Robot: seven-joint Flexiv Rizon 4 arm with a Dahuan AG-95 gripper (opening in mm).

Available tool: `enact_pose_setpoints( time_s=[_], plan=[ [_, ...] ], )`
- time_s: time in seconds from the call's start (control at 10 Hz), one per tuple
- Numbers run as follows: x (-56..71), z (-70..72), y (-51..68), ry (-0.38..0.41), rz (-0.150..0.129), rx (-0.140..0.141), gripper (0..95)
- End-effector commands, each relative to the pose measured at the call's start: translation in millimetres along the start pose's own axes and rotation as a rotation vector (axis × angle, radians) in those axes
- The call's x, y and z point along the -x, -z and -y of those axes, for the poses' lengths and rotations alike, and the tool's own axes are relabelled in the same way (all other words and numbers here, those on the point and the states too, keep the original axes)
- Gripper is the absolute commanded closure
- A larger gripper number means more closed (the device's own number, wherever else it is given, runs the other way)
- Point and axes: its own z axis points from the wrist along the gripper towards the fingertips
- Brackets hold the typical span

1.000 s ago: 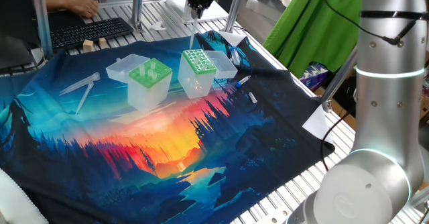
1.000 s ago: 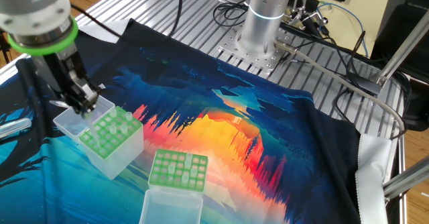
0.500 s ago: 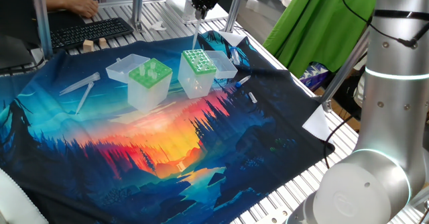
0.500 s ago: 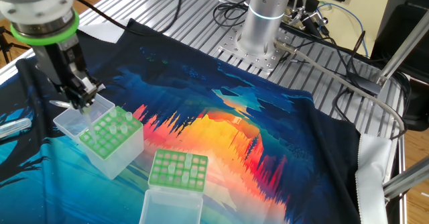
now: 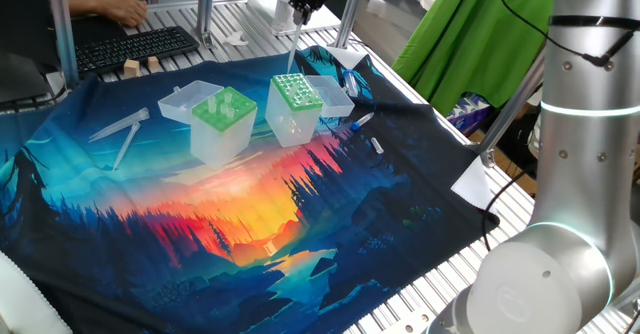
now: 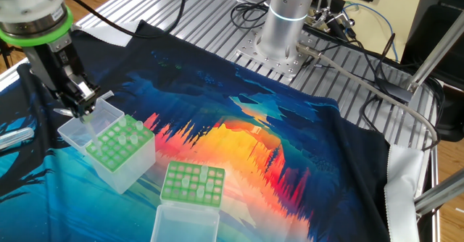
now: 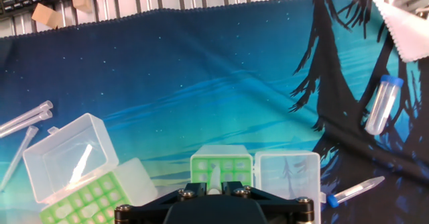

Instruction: Transfer all large pipette tips from one holder to another

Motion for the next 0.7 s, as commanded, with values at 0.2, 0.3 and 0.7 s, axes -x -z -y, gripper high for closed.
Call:
enact_pose_setpoints(
  time_s=[0.2,0.3,0.7],
  plan=[
    [-1.9,0.0,-0.8,-0.059,-0.002,-0.006,95.0],
    [-1.9,0.0,-0.8,-0.074,0.0,-0.014,95.0],
    [-1.9,0.0,-0.8,-0.155,0.014,-0.045,95.0]
  ],
)
